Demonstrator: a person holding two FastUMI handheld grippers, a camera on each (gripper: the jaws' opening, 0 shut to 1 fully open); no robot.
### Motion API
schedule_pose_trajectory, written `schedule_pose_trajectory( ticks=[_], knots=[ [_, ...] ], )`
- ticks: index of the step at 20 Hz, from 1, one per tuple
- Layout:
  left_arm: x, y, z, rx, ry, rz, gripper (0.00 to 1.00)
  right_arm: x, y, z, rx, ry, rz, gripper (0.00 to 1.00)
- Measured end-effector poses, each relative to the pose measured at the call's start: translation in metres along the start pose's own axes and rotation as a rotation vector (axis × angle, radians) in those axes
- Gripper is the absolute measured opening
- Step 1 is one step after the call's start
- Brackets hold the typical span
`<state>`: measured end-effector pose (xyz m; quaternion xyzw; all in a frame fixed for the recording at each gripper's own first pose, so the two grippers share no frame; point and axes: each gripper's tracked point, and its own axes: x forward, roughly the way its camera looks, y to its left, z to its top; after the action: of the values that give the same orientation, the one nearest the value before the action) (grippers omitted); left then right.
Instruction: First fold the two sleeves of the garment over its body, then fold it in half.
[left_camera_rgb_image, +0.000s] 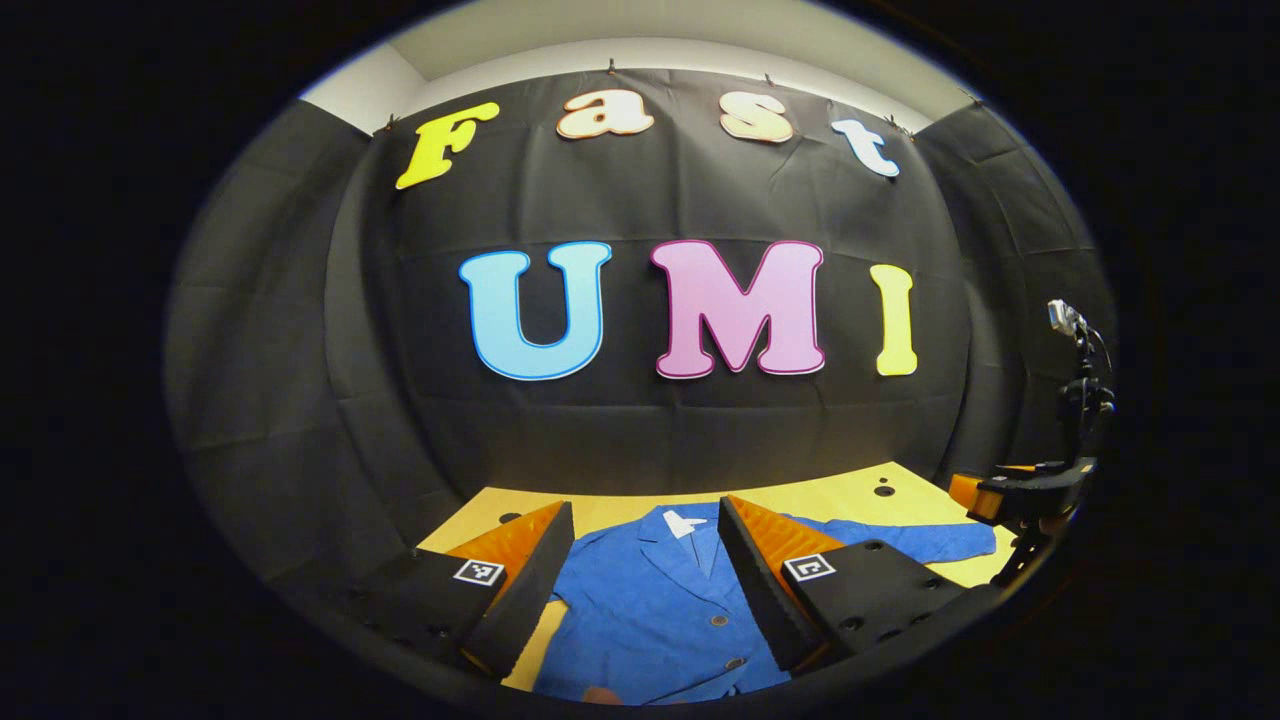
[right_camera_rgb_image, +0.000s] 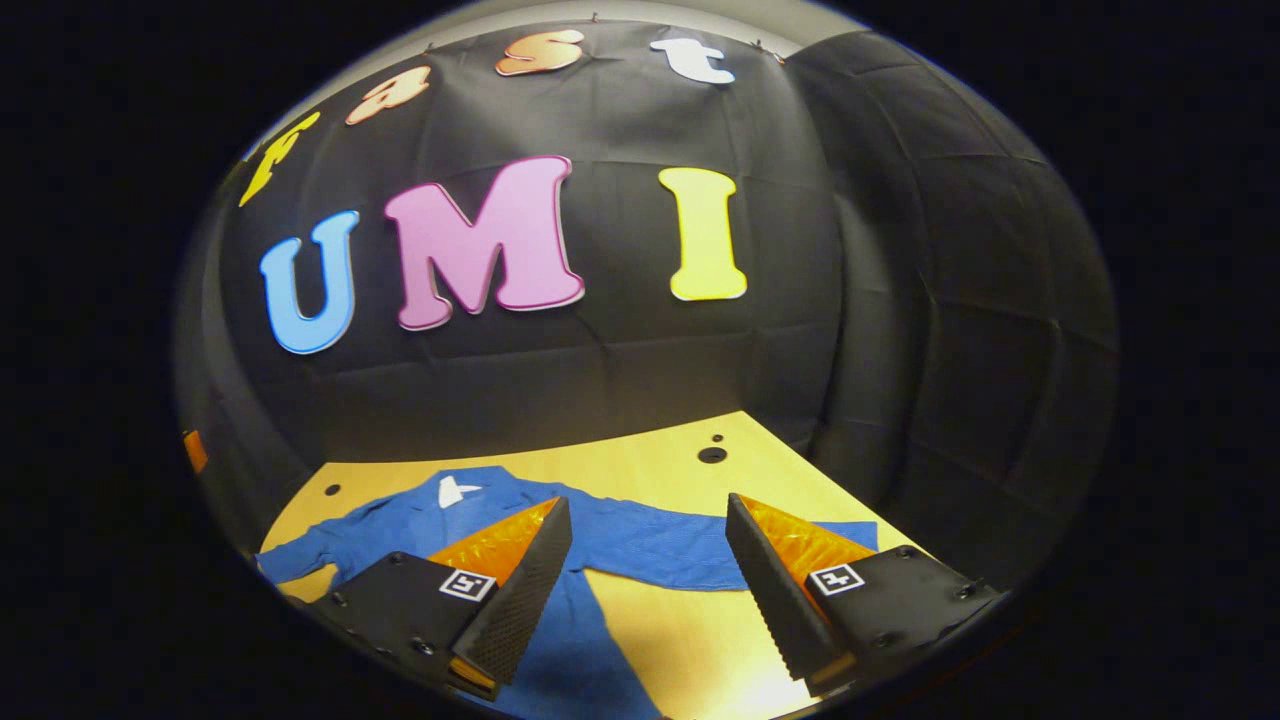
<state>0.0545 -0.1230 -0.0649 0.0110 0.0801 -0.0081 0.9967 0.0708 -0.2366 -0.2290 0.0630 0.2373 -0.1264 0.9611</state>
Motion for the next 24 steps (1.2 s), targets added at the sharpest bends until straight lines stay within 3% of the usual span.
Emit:
schedule_pose_trajectory(
  ticks=[11,16,22,24],
  knots=[
    [0.032,-0.067,-0.004,0.067,0.034,-0.128,0.84,0.065,-0.126,-0.084,0.075,0.213,-0.260,0.98],
    [0.041,-0.078,-0.020,0.082,0.083,-0.141,0.84,0.083,-0.180,-0.137,0.089,0.401,-0.401,0.99],
    [0.041,-0.092,-0.036,0.096,0.139,-0.162,0.84,0.098,-0.212,-0.172,0.112,0.524,-0.494,1.00],
    [0.042,-0.097,-0.034,0.090,0.139,-0.174,0.84,0.102,-0.213,-0.179,0.145,0.547,-0.489,1.00]
  ],
)
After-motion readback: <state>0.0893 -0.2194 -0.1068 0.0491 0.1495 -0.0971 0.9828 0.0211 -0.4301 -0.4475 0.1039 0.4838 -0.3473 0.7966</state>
